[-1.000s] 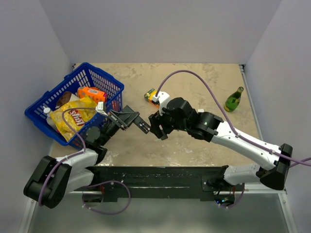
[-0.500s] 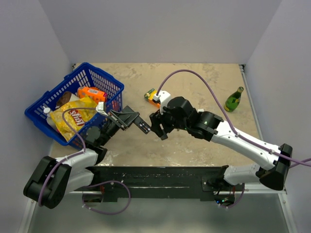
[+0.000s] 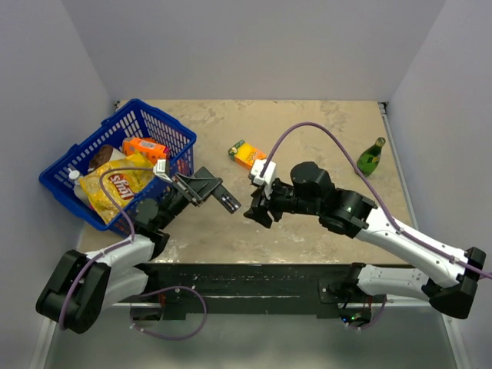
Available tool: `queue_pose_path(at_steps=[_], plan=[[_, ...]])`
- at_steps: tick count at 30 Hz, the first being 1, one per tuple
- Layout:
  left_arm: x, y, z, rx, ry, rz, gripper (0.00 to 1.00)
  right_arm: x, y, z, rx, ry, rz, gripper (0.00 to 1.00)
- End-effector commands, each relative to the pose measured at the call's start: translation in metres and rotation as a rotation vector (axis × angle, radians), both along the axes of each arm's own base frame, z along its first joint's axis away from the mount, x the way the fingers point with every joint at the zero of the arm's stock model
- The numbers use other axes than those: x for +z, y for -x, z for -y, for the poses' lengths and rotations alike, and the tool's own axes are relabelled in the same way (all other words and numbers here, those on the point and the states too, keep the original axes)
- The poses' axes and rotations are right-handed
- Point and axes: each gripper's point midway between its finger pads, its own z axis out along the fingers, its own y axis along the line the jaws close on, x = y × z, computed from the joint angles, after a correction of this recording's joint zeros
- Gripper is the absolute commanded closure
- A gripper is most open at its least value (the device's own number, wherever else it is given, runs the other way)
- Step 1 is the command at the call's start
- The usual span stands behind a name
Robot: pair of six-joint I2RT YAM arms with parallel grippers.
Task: Load the batteries into the remote control
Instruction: Load the battery into the remote control.
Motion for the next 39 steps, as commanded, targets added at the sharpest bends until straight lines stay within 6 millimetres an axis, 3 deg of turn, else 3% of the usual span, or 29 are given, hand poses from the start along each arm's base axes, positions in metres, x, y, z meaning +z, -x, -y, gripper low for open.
queue_pose_path(at_steps=[1, 7, 13, 14, 21, 27, 39], plan=[[0.031, 0.006, 0.005, -0.035, 0.014, 0.095, 1.00, 0.020, 0.002, -0.009, 0.177, -0.011, 0.219, 0.37], [0.032, 0.010, 0.008, -0.057, 0.000, 0.096, 1.00, 0.014, 0.010, -0.013, 0.357, 0.016, 0.415, 0.39], [0.030, 0.011, 0.011, -0.080, -0.017, 0.091, 1.00, 0.029, 0.019, -0.020, 0.484, -0.022, 0.566, 0.44], [0.029, 0.012, 0.011, -0.082, -0.018, 0.089, 1.00, 0.020, 0.018, -0.022, 0.507, 0.010, 0.561, 0.44], [0.032, 0.013, 0.012, -0.090, -0.018, 0.099, 1.00, 0.006, 0.015, -0.035, 0.587, 0.058, 0.548, 0.53], [0.031, 0.015, 0.013, -0.103, -0.022, 0.099, 1.00, 0.002, 0.017, -0.035, 0.625, 0.078, 0.548, 0.60], [0.032, 0.017, 0.015, -0.120, -0.022, 0.103, 1.00, -0.010, 0.015, -0.036, 0.646, 0.123, 0.529, 0.64]])
